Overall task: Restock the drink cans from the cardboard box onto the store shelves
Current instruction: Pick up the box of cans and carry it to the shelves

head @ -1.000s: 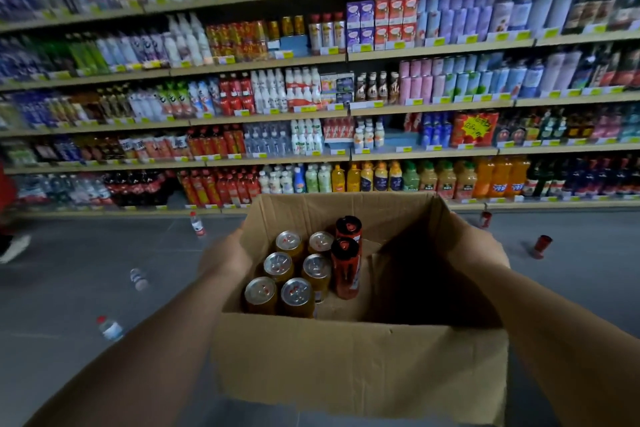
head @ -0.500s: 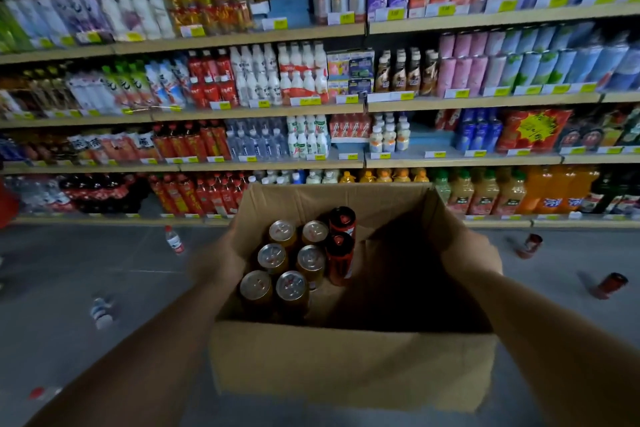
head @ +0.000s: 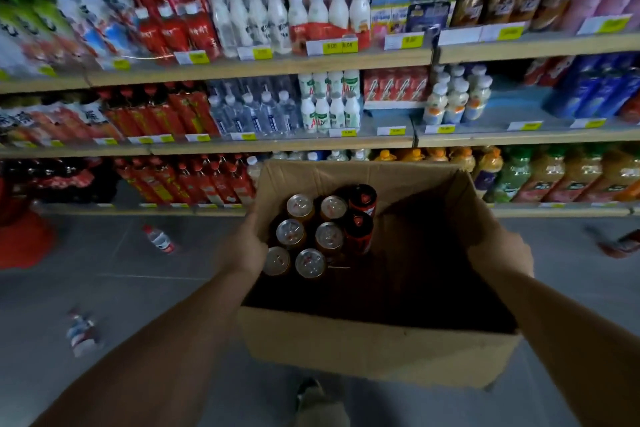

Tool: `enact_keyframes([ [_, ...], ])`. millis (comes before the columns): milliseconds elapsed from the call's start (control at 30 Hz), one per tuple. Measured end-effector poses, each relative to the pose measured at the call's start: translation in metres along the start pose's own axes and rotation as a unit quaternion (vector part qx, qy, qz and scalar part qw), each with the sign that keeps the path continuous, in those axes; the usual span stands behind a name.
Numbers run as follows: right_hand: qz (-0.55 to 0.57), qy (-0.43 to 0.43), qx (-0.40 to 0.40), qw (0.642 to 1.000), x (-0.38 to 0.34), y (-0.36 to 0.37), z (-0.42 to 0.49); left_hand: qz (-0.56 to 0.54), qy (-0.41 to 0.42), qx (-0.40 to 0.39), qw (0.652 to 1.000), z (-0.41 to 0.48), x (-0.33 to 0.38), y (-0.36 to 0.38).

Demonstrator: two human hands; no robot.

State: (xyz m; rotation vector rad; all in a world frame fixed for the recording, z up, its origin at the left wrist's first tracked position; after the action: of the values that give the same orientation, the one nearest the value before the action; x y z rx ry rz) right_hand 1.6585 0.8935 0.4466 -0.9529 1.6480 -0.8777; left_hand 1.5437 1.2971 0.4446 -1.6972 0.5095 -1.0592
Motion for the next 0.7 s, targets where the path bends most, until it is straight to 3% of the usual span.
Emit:
enact_keyframes([
  [333,-0.012,0.005,0.008,1.0,-0.016,0.16,0.172,0.024,-0.022,-0.028,0.999,0.167,-0.049,0.177],
  [700,-0.046,0.029,-0.013,0.998,0.033,0.359,0.291,0.013,-0.018,-0.042,0.999,0.258,-0.132,0.378],
])
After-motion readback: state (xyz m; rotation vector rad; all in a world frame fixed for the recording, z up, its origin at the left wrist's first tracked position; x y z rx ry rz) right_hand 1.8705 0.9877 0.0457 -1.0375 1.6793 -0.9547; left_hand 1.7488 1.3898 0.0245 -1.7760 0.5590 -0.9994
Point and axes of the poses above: each hand's wrist, its own z-axis towards the middle knuckle, its own y-axis out of the palm, x = y × z, the point moved 10 cm from there along z, towards the middle knuckle, and after that the axes turned 5 degrees about y, right-handed, at the moved point
